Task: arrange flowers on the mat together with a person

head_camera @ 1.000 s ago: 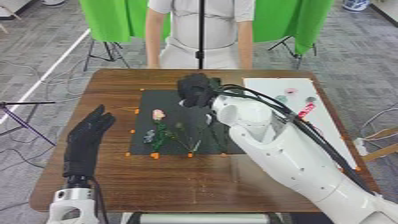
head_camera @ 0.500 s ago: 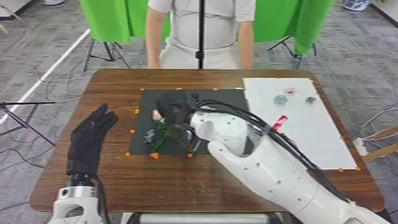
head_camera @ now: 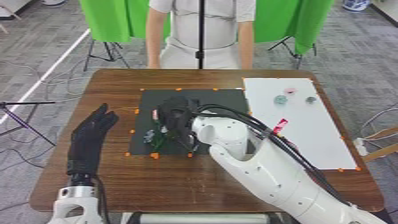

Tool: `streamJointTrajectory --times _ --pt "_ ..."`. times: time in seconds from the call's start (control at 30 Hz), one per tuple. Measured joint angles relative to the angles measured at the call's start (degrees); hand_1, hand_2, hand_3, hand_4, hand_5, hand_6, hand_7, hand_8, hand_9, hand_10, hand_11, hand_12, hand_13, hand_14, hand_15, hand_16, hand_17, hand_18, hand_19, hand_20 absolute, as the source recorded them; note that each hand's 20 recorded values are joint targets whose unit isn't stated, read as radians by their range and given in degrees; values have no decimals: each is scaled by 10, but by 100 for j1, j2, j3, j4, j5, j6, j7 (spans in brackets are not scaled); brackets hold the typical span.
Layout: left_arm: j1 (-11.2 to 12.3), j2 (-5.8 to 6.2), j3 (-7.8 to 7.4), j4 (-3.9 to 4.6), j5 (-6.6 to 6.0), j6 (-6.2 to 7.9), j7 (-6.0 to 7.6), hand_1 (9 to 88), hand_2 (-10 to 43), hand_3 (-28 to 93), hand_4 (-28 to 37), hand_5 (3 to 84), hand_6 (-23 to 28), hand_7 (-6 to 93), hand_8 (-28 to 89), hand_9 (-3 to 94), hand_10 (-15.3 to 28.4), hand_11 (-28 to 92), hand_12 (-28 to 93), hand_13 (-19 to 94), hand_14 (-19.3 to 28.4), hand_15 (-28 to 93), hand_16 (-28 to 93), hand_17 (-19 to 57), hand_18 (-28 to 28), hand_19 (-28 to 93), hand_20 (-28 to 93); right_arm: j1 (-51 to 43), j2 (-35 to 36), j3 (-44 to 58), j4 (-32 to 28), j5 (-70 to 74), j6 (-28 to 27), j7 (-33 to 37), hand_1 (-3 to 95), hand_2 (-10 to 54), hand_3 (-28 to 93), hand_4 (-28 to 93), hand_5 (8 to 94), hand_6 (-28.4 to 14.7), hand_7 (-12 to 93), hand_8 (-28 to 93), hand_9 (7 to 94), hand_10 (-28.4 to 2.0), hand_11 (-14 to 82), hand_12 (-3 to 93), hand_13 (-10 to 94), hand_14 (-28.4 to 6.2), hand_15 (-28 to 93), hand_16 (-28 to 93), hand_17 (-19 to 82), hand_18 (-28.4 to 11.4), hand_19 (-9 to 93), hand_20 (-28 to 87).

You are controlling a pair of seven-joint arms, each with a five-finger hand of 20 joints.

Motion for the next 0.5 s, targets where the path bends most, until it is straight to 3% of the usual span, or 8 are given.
streamJointTrajectory --times 0.37,0.5 --pt "-2 0 5 1 -4 0 3 251 -70 670 -196 426 41 50 -49 413 122 117 170 353 146 101 24 89 84 22 189 -40 129 4 -119 -8 -161 17 427 -95 771 -252 552 79 217 -155 751 -94 178 208 855 -20 547 347 383 -173 694 477" --pt "-11 0 5 4 -3 -8 1 253 -70 669 -194 426 40 51 -48 415 122 118 171 355 146 102 24 89 84 22 188 -70 190 120 -345 86 -407 152 384 -95 804 -272 471 81 216 -164 732 -103 168 193 848 -25 550 351 377 -179 692 477"
